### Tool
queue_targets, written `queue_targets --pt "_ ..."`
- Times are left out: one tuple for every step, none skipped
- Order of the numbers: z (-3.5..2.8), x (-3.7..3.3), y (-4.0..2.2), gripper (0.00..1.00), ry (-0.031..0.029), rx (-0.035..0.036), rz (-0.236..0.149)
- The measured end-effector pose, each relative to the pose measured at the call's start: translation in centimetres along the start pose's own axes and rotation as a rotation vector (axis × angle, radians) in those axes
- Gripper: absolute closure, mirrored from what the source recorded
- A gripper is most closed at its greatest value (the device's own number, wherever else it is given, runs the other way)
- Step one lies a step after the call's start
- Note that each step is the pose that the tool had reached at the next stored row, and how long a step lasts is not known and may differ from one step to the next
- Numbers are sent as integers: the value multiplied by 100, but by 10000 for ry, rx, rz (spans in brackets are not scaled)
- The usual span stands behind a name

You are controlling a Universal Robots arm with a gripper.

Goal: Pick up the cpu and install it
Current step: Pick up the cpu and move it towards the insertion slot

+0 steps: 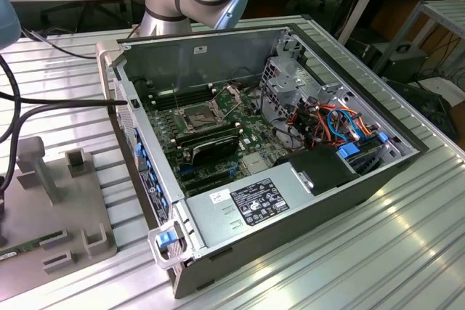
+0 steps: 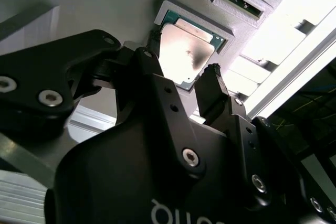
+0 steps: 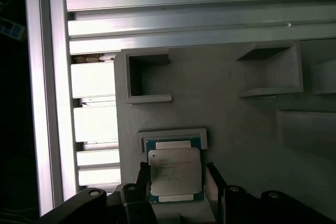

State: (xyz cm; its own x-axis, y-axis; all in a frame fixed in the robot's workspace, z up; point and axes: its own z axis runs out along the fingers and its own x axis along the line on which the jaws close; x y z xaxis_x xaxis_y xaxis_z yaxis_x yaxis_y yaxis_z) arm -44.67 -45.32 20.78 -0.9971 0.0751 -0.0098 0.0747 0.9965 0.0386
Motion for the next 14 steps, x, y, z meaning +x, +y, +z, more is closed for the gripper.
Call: queue_targets --pt "9 0 0 46 1 0 0" --pt "15 0 -1 46 2 1 0" --pt "22 0 -1 46 1 1 0" --pt "27 1 -1 46 1 1 0" --pt "28 1 -1 46 2 2 0" --pt "29 1 -1 46 2 3 0" --pt "29 0 -1 46 1 4 0" --pt "29 1 -1 46 1 8 0" --pt "32 0 -1 46 10 8 0" --pt "35 1 0 46 40 8 3" --pt "34 2 0 46 48 11 4" --pt "33 1 -1 46 52 11 3" --pt "33 1 -1 46 57 12 2" --pt "33 1 -2 46 59 12 2"
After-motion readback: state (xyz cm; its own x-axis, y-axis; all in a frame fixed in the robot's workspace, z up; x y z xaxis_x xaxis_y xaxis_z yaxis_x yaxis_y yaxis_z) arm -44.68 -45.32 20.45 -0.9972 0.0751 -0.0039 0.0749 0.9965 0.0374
